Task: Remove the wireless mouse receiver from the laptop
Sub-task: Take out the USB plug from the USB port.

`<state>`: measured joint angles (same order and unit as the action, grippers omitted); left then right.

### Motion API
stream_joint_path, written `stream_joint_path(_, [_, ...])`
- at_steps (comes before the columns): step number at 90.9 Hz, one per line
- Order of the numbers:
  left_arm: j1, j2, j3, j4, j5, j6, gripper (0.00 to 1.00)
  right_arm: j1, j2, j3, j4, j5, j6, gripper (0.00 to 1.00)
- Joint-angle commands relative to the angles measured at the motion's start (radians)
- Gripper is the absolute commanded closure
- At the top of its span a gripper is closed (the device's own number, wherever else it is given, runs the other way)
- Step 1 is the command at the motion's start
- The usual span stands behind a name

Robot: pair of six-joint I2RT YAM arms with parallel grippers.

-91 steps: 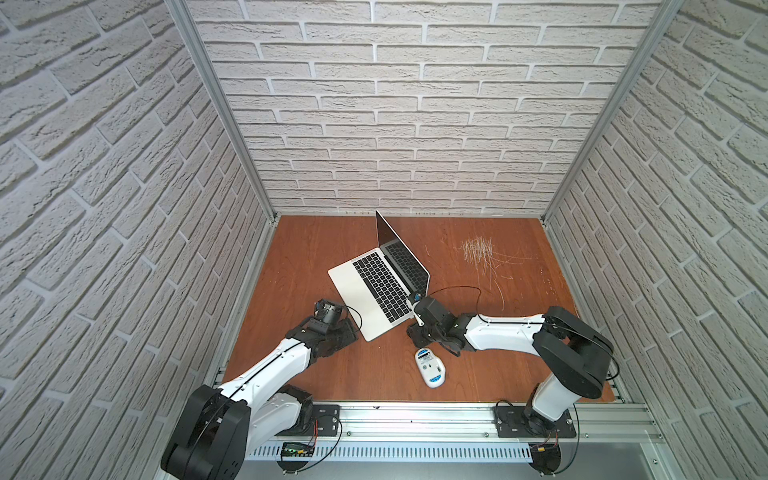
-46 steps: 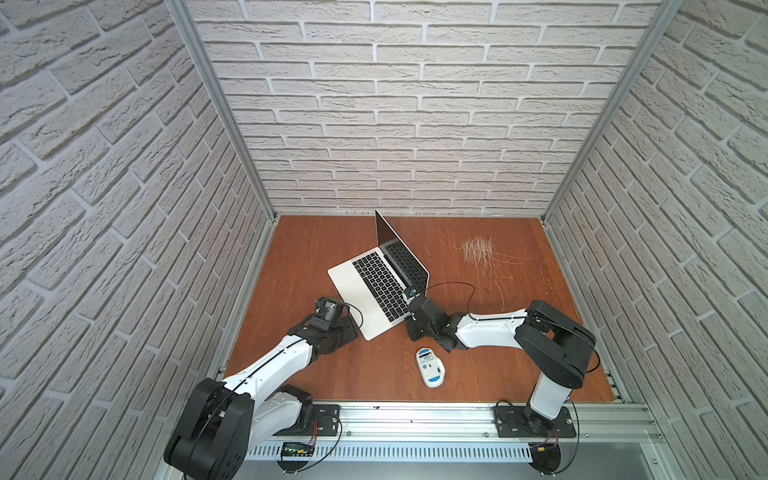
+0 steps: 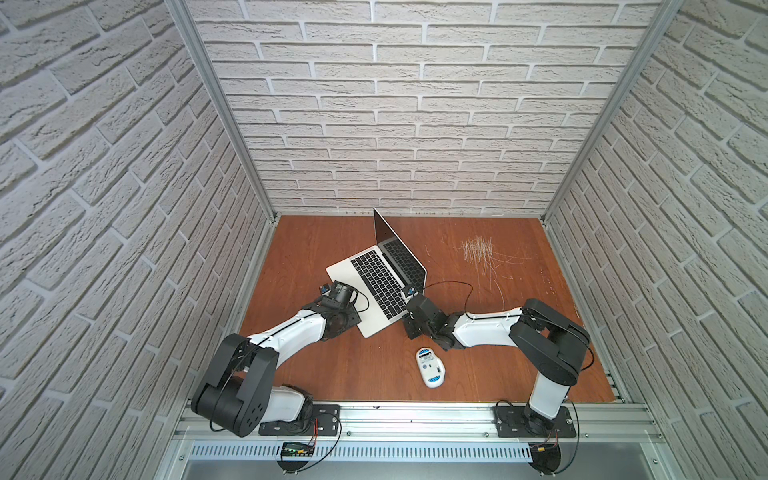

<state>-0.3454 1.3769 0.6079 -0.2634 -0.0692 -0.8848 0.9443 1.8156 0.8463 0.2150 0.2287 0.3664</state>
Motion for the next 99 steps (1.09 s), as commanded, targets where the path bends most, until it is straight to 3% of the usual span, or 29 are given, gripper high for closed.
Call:
stream_joint_path(1, [-0.003,0.065,-0.039,-0.028,0.011,-0.008,0.38,0.003,0.052,-0.011,-0.033,-0.048,0.012,0.61])
stream_joint_path(17, [-0.028,0.063,-0.033,-0.037,0.044,0.002,0.36,0.002,0.059,-0.010,-0.028,-0.054,0.017,0.61])
stream_joint_path(35, [-0.083,0.069,-0.016,-0.146,0.003,-0.007,0.32,0.002,0.059,-0.012,-0.028,-0.061,0.025,0.61])
stream_joint_path(99, [-0.135,0.251,0.118,-0.344,-0.064,0.045,0.49,0.000,0.040,-0.017,-0.027,-0.062,0.026,0.61])
